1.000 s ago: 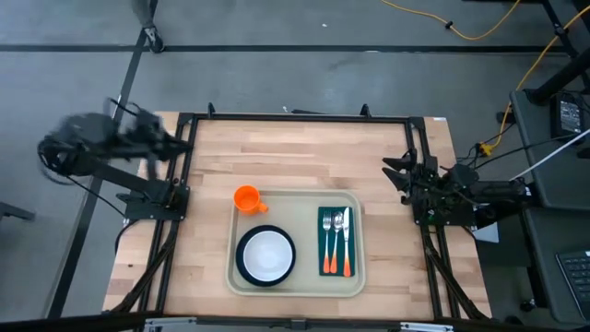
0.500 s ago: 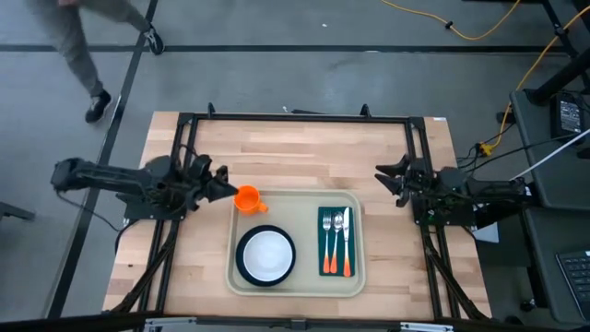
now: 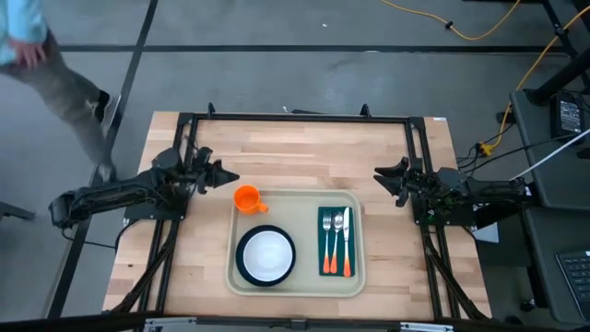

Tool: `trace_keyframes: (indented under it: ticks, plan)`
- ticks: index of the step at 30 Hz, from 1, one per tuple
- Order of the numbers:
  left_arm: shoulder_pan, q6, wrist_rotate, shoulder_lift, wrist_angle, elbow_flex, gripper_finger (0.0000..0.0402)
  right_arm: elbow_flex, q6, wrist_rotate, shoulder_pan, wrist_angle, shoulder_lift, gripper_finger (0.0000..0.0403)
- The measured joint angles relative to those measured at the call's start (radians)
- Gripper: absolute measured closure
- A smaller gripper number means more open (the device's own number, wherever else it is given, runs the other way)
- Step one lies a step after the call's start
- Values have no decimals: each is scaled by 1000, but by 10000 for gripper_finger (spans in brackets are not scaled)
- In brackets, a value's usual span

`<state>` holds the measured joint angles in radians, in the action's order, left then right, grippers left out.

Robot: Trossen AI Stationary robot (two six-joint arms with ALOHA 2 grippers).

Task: Set up tray
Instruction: Return to Home Position

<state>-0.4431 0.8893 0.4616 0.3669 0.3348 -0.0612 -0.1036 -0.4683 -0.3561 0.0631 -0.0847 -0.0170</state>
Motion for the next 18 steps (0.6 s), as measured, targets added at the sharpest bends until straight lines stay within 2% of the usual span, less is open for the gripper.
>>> trace_keyframes:
  ticks: [4, 10, 13, 18]
  plan:
    - [0, 111, -23, 2, -82, 0, 385, 0, 1, 0, 0, 0, 0, 233]
    - [25, 120, -47, -18, -126, 0, 385, -1, 0, 11, -1, 68, 16, 233]
    - [94, 120, -95, -121, -146, 1, 384, -2, 2, 31, -1, 82, 11, 233]
    - [186, 120, -100, -329, -179, 2, 384, -2, 2, 37, -1, 61, 11, 233]
